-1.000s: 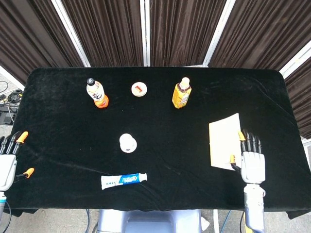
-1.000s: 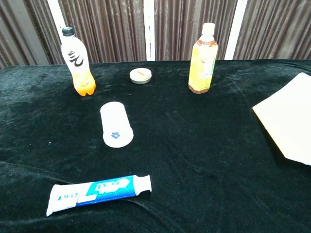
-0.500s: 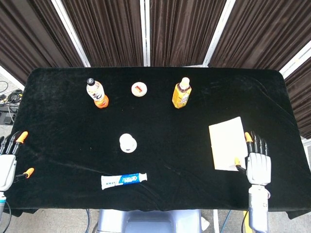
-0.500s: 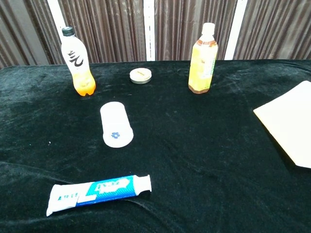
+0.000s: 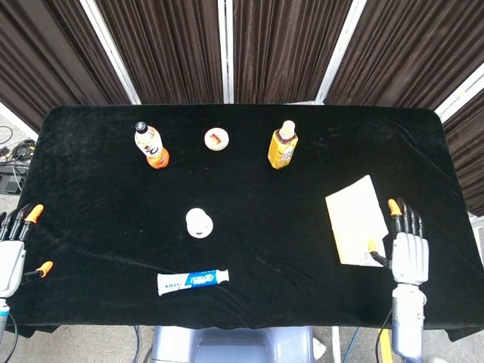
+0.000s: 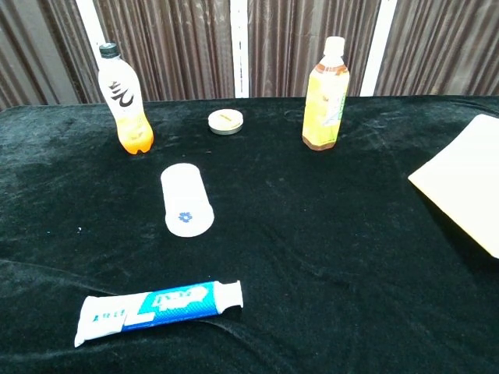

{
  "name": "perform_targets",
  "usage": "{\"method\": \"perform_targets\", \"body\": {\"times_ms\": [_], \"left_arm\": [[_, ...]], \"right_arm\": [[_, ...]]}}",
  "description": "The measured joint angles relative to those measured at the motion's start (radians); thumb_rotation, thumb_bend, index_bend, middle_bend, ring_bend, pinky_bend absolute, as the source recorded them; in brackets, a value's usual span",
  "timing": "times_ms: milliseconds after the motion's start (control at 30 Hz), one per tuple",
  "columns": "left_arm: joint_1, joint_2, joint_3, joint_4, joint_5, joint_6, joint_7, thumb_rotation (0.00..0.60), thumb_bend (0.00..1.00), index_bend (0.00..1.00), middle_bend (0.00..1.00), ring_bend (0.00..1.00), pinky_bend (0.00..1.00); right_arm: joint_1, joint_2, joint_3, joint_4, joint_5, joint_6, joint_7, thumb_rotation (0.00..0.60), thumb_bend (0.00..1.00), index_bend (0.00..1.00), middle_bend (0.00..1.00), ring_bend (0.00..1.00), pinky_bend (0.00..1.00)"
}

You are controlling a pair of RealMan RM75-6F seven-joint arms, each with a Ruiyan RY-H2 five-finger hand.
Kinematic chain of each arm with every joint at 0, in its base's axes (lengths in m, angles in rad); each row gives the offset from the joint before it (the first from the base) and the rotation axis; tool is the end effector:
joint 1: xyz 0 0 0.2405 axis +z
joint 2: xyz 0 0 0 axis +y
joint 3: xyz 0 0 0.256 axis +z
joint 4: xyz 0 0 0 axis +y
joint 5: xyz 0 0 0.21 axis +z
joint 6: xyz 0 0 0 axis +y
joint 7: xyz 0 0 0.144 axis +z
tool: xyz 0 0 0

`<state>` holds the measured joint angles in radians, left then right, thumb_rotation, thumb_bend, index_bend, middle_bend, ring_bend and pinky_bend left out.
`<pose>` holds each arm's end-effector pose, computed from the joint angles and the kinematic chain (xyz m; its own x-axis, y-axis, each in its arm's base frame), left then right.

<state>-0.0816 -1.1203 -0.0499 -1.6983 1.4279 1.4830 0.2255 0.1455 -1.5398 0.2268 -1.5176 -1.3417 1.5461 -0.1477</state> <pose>-0.3038 0.1783 0.1540 0.5123 0.0253 0.8585 0.8567 0.0545 -0.5128 -0.2753 -0.2265 0.0753 0.1939 0.1948 0.9615 -0.9777 0.1195 0.1729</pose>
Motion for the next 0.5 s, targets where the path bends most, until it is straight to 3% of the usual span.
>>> {"method": "perform_targets", "body": {"times_ms": [200,500], "left_arm": [[-0.001,-0.002,0.0,0.0,0.0,-0.001,0.006,0.6,0.14,0.0,0.0,0.0,0.0],[-0.001,-0.002,0.0,0.0,0.002,0.001,0.004,0.6,0.14,0.0,0.0,0.0,0.0]], "right_arm": [[-0.009,0.054,0.022,-0.078,0.008,0.014,0.009,0.6,0.23,0.0,0.0,0.0,0.0],[-0.012,0.064,0.02,-0.088,0.015,0.011,0.013,0.6,0.24,0.0,0.0,0.0,0.0]]}}
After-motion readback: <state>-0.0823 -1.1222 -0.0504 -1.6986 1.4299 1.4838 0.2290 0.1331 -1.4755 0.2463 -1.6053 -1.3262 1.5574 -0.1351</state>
